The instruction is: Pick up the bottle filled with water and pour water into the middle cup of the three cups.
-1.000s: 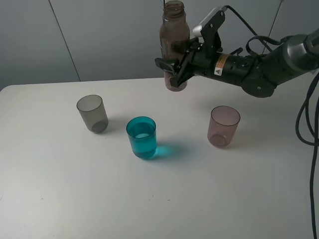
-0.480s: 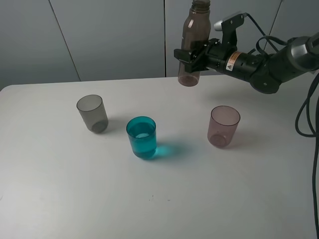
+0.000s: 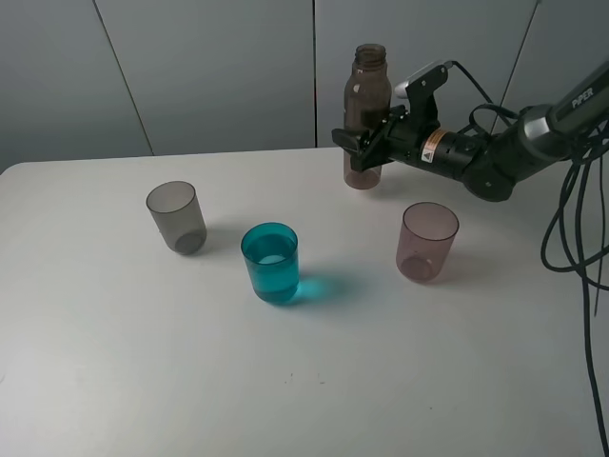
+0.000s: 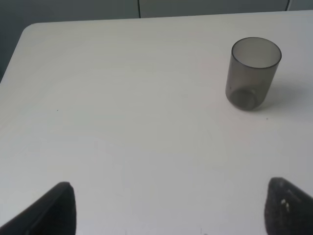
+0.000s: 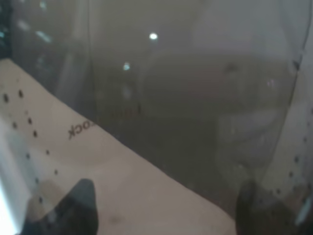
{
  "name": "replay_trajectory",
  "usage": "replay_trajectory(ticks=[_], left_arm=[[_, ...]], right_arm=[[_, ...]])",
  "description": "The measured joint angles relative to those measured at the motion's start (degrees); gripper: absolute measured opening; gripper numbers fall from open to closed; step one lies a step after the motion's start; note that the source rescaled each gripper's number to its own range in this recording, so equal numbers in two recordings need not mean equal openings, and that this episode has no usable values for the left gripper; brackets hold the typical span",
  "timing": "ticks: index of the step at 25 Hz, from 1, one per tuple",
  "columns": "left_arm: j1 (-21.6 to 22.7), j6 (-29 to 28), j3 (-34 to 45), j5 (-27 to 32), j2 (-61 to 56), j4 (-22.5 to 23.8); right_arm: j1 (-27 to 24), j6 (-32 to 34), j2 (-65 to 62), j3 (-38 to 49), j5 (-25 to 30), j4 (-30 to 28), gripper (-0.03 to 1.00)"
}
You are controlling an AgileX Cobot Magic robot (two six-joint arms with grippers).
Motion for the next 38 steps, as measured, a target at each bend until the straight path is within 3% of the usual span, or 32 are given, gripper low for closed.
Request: replay_trajectory(ticks=[24,25,28,29,32,38], left_arm=[[0.0,0.0,0.0,0.0,0.0,0.0],[0.0,0.0,0.0,0.0,0.0,0.0],[0.0,0.0,0.0,0.0,0.0,0.0],[0.0,0.0,0.0,0.0,0.0,0.0],[0.0,0.0,0.0,0.0,0.0,0.0],[0.0,0.0,0.0,0.0,0.0,0.0]], right_arm=[[-0.82,-1.11,3.45,-0.34,-1.34,3.38,0.03],[-0.82,-1.11,3.45,-0.34,-1.34,3.38,0.07],[-0.82,-1.11,3.45,-0.34,-1.45,3.38,0.52],[-0.82,-1.11,3.45,-0.47,-1.53,3.38,0.6],[-0.82,-1.0,3.45,-0.47,-1.53,3.38,0.66],[-0.82,-0.9,2.78,-0.09,-0.62,3.38,0.66]])
